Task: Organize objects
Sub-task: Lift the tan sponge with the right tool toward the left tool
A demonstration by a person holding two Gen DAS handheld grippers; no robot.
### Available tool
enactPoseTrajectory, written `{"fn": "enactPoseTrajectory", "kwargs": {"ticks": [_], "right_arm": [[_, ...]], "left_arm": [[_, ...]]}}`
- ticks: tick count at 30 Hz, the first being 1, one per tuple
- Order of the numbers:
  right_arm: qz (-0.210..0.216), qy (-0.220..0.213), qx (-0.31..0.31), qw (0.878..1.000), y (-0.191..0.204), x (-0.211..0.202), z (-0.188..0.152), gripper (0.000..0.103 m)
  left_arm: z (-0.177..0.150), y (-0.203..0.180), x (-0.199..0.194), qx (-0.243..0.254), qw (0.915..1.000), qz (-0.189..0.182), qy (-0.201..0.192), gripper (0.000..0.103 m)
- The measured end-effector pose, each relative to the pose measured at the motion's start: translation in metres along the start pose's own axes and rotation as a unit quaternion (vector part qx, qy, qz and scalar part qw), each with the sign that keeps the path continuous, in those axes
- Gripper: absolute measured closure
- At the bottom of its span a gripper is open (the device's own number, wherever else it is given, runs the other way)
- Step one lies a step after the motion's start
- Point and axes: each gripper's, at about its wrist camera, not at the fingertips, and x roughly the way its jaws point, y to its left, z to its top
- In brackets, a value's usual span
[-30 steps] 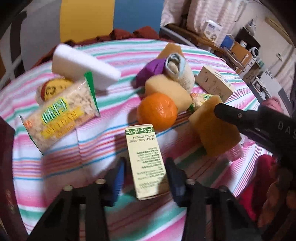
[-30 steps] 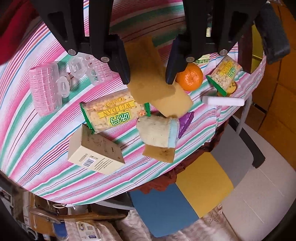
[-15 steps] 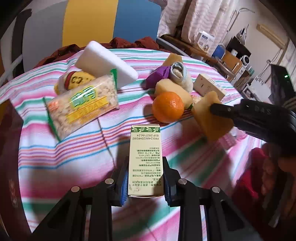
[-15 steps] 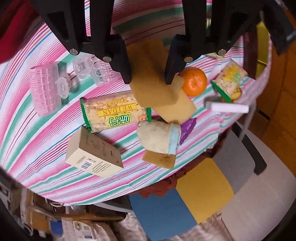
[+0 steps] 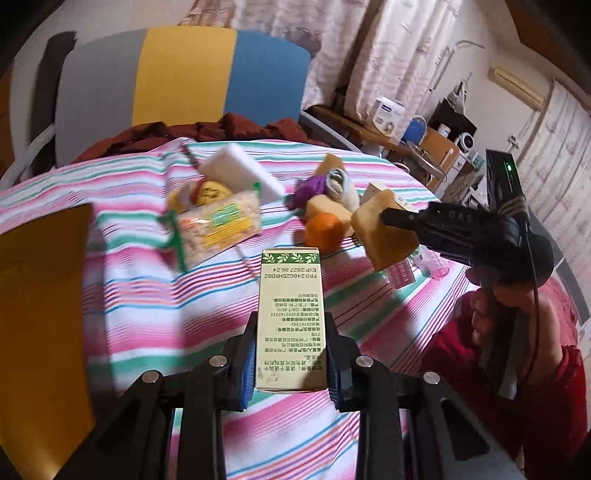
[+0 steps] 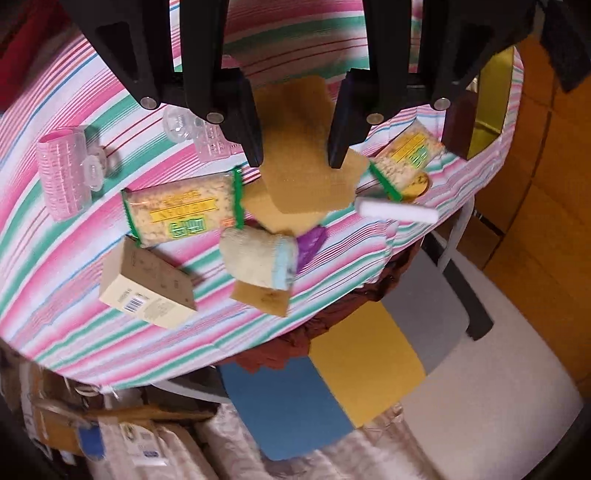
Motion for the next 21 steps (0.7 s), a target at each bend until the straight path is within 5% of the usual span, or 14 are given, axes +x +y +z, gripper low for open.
{"fn": "enactPoseTrajectory", "kwargs": {"ticks": [11,13,17,21], "right_arm": [[0.091,0.050,0.062,0.993,0.030,0.008,-0.037,0.066],[0.078,0.056,0.048,0.994,0.043,0.011,-0.040,0.062],[0.045,0.054,0.014,0.997,0.059,0.013,-0.041,0.028],[0.029,0.022,0.025,0.999,0.055,-0.005,-0.038,0.028]], "left_arm": [[-0.017,0.049,-0.057,-0.041,0.9983,0.005,-0.040,0.073],[-0.018,0.054,-0.062,-0.046,0.9979,0.006,-0.046,0.073],[-0.022,0.061,-0.073,-0.049,0.9972,0.007,-0.056,0.073],[-0.026,0.065,-0.076,-0.053,0.9969,0.005,-0.058,0.073]]}}
